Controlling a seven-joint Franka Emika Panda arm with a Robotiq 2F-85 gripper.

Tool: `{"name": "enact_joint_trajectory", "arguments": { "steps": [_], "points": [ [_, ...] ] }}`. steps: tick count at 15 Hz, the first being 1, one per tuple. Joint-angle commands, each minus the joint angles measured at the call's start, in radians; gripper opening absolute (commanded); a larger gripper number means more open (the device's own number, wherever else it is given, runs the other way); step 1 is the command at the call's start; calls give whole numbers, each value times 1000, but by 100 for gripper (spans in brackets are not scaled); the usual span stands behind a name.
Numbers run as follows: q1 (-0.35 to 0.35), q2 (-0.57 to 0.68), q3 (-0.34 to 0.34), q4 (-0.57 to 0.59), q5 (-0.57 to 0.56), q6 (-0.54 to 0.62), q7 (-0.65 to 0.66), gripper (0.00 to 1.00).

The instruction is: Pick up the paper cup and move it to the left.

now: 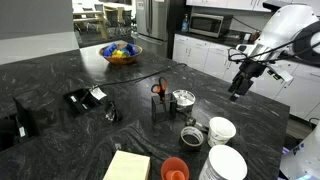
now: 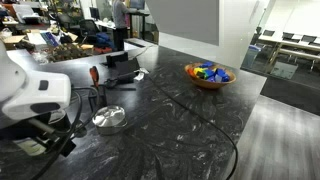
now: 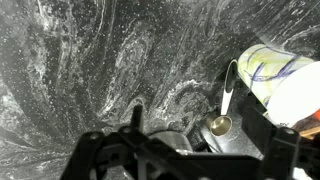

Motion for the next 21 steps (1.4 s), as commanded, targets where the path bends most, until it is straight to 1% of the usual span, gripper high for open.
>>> {"name": "enact_joint_trajectory", "arguments": {
  "steps": [1, 5, 7, 10, 12, 14, 15, 17, 21],
  "points": [
    [-7, 1, 7, 1, 6, -2, -4, 100],
    [-2, 5, 4, 2, 12, -2, -8, 100],
    [35, -3, -25, 1, 53, -17, -49, 100],
    [75, -5, -47, 1, 118, -46, -88, 100],
    [75, -5, -52, 2, 144, -88, -86, 100],
    [30, -1, -28, 2, 109, -140, -42, 100],
    [46, 3, -26, 3, 125, -105, -62, 100],
    [32, 3, -27, 3, 123, -128, -60, 100],
    [31, 3, -27, 3, 123, -130, -58, 100]
  ]
}}
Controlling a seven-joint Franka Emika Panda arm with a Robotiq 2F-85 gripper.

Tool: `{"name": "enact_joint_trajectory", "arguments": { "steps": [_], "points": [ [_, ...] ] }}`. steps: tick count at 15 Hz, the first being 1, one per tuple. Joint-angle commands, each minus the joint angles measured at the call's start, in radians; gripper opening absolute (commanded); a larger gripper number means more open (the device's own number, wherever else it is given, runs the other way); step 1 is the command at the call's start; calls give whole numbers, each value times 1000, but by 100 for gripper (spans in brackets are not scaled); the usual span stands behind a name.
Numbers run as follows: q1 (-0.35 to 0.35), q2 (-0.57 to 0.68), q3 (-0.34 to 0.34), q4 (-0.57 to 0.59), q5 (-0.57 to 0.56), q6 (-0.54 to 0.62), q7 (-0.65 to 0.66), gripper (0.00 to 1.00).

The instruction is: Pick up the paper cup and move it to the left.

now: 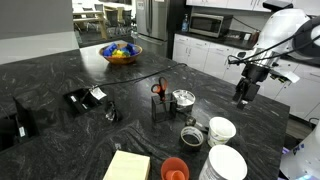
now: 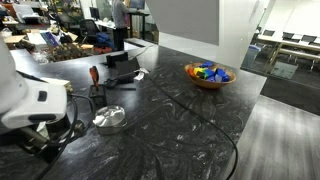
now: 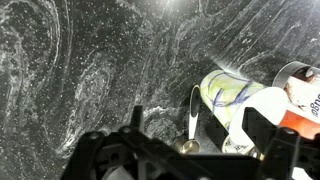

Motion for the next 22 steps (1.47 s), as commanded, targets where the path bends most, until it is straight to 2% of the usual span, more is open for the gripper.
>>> {"name": "enact_joint_trajectory", "arguments": {
  "steps": [1, 6, 9, 10, 15, 17, 22],
  "points": [
    [-20, 16, 11, 3, 17, -22, 4, 100],
    [-20, 60, 18, 0, 35, -49, 31, 100],
    [-17, 89, 24, 36, 62, -166, 84, 100],
    [-27, 72, 32, 7, 45, -107, 47, 100],
    [-30, 74, 37, 19, 58, -145, 66, 100],
    [-30, 147, 9, 51, 124, -179, 114, 100],
    [-75, 356, -10, 148, 271, -154, 181, 100]
  ]
}}
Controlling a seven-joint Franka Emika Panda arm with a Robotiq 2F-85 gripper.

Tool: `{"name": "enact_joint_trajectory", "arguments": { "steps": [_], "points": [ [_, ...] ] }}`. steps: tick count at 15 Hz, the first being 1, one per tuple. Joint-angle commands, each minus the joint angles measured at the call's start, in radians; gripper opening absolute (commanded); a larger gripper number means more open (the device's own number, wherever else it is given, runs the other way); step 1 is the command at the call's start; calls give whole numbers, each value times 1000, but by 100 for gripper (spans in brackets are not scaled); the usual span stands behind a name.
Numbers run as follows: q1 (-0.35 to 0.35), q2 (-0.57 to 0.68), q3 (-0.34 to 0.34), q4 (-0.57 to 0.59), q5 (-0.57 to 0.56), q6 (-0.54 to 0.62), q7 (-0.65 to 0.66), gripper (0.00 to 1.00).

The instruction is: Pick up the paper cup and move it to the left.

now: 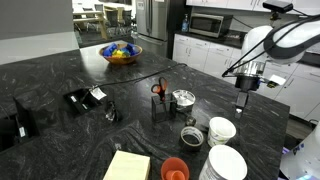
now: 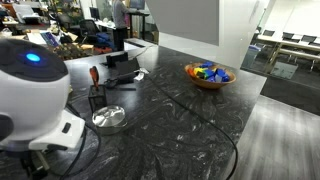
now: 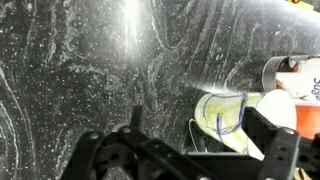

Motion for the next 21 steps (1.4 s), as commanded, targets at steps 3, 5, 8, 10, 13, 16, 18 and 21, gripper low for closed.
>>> {"name": "enact_joint_trajectory", "arguments": {
  "steps": [3, 5, 8, 10, 13, 16, 18, 21],
  "points": [
    [-68, 227, -3, 174, 199, -56, 77, 100],
    [-92, 208, 33, 148, 178, -20, 45, 100],
    [-96, 231, 34, 166, 190, -34, 57, 100],
    [-97, 230, 34, 166, 190, -36, 59, 100],
    [-99, 247, 26, 164, 246, -77, 80, 100],
    [-113, 266, 33, 179, 317, -161, 144, 100],
    [-132, 292, 42, 195, 321, -210, 233, 100],
    [-154, 348, 42, 206, 330, -270, 310, 100]
  ]
}}
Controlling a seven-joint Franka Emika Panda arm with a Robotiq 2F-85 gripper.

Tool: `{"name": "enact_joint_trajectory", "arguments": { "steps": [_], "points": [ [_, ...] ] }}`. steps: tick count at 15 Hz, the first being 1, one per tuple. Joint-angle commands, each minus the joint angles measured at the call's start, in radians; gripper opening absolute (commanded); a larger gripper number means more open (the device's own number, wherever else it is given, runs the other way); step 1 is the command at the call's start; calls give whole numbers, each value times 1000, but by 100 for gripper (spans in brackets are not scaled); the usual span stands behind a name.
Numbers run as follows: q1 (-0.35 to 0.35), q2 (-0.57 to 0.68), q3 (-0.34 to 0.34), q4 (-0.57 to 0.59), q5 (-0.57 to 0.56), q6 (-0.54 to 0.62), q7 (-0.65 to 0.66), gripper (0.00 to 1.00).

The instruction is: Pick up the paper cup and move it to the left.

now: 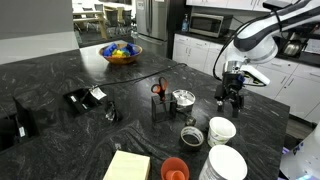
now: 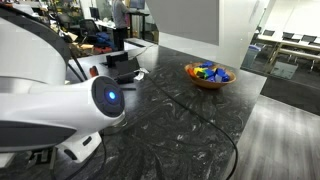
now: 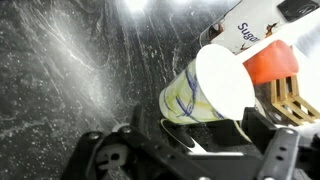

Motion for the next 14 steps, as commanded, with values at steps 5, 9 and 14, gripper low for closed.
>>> {"name": "enact_joint_trajectory", "arguments": {
  "steps": [5, 9, 14],
  "points": [
    [-58, 79, 40, 22, 35, -42, 22, 100],
    [-66, 92, 44, 29, 34, -39, 100, 100],
    [-83, 159, 46, 100, 58, -134, 315, 100]
  ]
}}
